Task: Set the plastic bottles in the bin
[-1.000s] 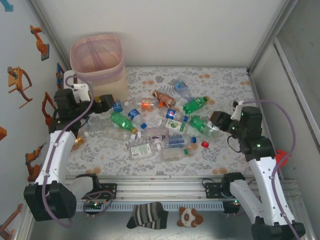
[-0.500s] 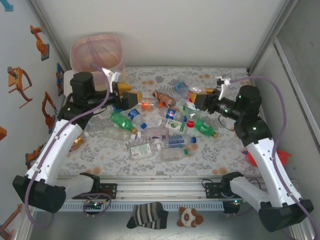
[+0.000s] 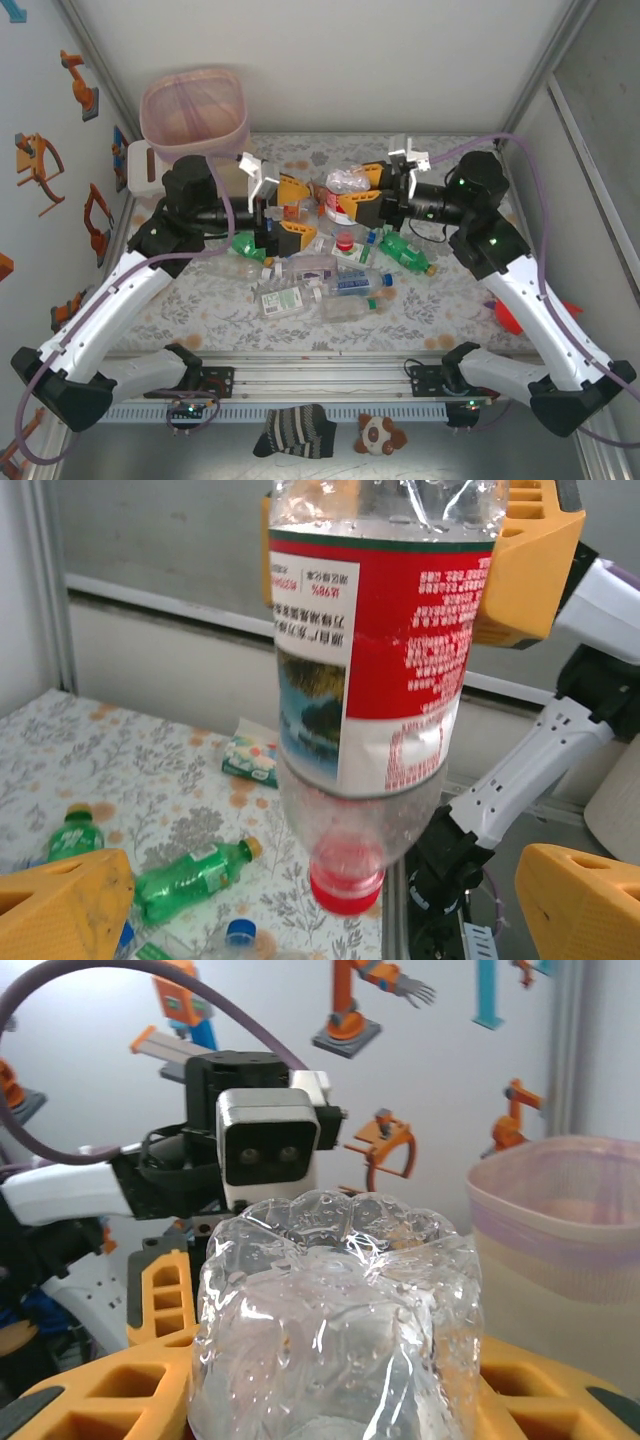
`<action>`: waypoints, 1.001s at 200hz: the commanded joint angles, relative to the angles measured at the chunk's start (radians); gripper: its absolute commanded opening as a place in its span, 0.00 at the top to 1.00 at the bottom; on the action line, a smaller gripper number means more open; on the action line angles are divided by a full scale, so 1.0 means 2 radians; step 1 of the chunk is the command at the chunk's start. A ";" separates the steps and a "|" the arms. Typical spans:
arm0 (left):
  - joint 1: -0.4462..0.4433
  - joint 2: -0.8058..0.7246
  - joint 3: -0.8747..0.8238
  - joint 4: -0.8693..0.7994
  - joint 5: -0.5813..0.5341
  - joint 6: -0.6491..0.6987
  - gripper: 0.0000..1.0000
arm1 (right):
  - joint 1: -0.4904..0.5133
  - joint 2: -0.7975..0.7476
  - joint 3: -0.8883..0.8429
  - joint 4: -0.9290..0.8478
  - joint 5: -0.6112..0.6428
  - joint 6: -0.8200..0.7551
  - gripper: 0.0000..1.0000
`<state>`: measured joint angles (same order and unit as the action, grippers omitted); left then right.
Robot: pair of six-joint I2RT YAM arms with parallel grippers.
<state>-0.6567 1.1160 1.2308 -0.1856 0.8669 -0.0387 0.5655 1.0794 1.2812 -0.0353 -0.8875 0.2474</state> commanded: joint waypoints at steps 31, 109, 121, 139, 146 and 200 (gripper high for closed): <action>-0.042 -0.004 0.021 0.045 0.006 0.024 0.13 | 0.057 0.022 0.055 0.029 -0.003 -0.023 0.57; -0.075 0.000 0.015 0.119 0.004 -0.011 0.24 | 0.095 0.037 0.075 0.030 0.005 -0.042 0.57; -0.075 -0.001 0.014 0.126 0.004 -0.015 0.25 | 0.096 0.036 0.073 0.028 0.008 -0.044 0.57; -0.076 -0.005 0.013 0.128 0.003 -0.012 0.30 | 0.098 0.036 0.072 0.028 0.012 -0.047 0.57; -0.076 -0.006 0.011 0.130 0.002 -0.011 0.32 | 0.100 0.035 0.072 0.028 0.014 -0.049 0.57; -0.076 -0.011 0.011 0.115 0.002 -0.001 0.45 | 0.103 0.031 0.068 0.030 0.020 -0.056 0.57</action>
<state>-0.8047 1.1149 1.2434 0.0319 0.8619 -0.0509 0.7612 1.1553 1.4014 -0.0101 -0.8597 0.1600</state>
